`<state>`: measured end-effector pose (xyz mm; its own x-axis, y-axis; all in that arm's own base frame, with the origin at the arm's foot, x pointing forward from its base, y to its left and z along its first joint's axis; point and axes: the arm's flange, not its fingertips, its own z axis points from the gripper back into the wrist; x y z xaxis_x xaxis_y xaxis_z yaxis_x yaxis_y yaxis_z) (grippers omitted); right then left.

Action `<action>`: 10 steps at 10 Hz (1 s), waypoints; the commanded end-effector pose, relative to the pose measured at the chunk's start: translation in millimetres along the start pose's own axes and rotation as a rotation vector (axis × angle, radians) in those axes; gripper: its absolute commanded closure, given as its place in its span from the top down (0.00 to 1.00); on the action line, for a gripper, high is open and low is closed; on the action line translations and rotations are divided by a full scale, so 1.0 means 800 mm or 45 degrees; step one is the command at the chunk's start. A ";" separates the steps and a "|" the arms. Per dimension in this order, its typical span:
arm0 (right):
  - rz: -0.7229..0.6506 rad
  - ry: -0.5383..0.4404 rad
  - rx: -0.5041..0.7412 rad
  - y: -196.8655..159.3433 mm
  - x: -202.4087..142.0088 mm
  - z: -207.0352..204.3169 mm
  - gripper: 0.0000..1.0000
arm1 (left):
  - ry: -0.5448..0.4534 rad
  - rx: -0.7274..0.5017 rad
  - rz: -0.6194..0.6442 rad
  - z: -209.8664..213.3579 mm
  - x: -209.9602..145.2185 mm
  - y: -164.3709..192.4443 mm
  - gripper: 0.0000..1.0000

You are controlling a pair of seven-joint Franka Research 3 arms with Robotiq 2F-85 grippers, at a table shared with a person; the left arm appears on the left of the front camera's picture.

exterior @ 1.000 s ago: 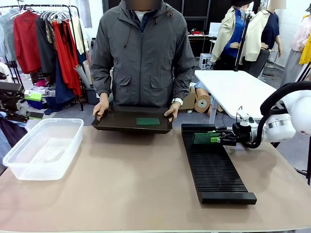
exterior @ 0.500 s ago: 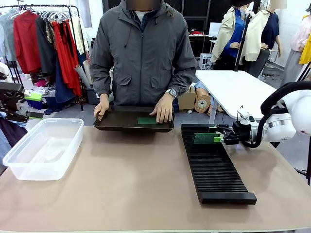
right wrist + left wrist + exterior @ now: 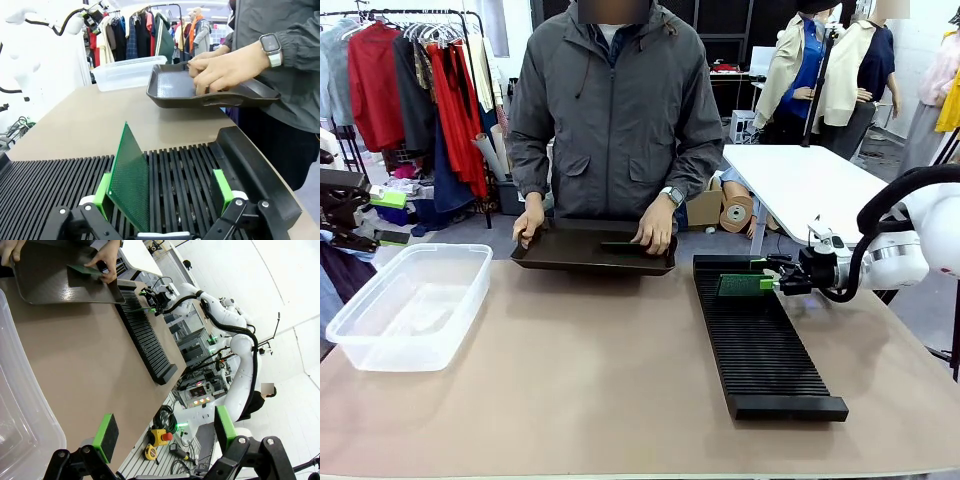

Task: Sort PCBs into racks and boxes based on the side picked up.
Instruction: If the short side of the Blank PCB is picked up, insert it into the PCB Rack ; if the long side is picked up, place it in the Organizing box.

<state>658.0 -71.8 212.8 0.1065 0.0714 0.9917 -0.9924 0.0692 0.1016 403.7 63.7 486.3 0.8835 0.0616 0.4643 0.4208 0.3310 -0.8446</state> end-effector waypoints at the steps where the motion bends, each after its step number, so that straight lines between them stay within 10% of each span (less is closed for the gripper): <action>1: -0.021 -0.009 -0.053 0.004 0.011 -0.006 1.00 | 0.006 -0.001 0.003 0.002 -0.001 -0.003 1.00; 10: 0.001 0.003 -0.019 -0.002 0.003 0.001 1.00 | 0.006 -0.001 0.003 0.002 -0.001 -0.003 1.00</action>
<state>658.9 -73.6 211.3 0.1106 0.0735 0.9911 -0.9912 0.0817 0.1045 403.7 63.7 486.3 0.8835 0.0616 0.4644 0.4208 0.3311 -0.8446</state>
